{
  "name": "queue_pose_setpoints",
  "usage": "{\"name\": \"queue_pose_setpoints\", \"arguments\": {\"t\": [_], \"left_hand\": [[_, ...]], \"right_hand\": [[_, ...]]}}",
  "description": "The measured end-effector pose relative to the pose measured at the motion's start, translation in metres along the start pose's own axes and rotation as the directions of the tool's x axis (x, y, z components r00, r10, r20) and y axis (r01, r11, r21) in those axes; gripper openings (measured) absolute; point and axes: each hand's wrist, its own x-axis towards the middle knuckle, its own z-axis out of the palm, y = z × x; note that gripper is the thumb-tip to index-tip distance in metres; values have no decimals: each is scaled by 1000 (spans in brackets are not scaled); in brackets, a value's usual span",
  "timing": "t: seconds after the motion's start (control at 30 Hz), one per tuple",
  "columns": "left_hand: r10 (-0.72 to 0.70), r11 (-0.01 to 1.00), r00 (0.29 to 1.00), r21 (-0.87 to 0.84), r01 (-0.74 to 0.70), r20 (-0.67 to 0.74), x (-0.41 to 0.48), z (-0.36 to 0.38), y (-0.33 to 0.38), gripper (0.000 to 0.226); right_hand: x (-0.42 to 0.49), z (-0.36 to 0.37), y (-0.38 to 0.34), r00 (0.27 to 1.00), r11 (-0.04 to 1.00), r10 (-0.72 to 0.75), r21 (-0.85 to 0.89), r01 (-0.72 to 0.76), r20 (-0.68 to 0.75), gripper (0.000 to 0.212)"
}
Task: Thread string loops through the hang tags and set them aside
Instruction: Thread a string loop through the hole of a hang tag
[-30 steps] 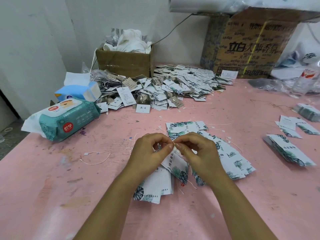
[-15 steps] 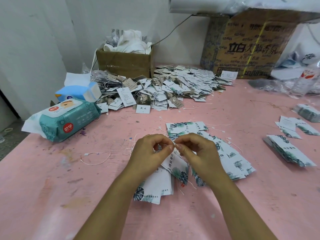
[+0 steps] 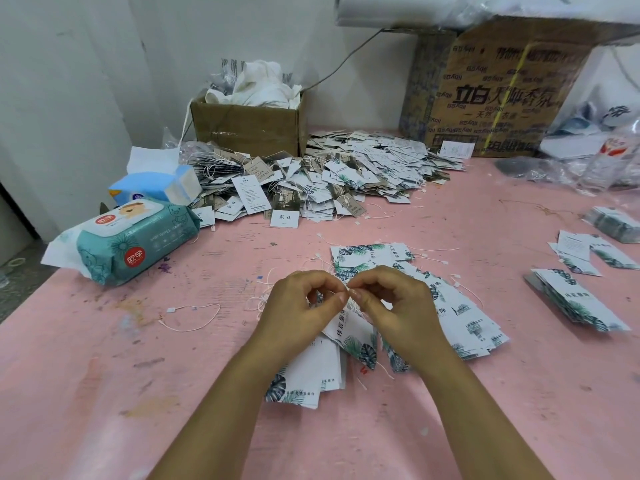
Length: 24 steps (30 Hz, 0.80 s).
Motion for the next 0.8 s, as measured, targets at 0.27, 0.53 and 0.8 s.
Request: {"name": "queue_pose_setpoints", "arguments": {"t": [0.27, 0.53, 0.8], "left_hand": [[10, 1000, 1000, 5, -10, -12, 1, 0, -1, 26], [47, 995, 998, -94, -44, 29, 1, -4, -3, 19], [36, 985, 998, -171, -28, 44, 1, -7, 0, 24]], "right_hand": [[1, -2, 0, 994, 991, 97, 91, -101, 49, 36], [3, -3, 0, 976, 939, 176, 275, -206, 128, 22], [4, -5, -1, 966, 883, 203, 396, -251, 159, 7]]}}
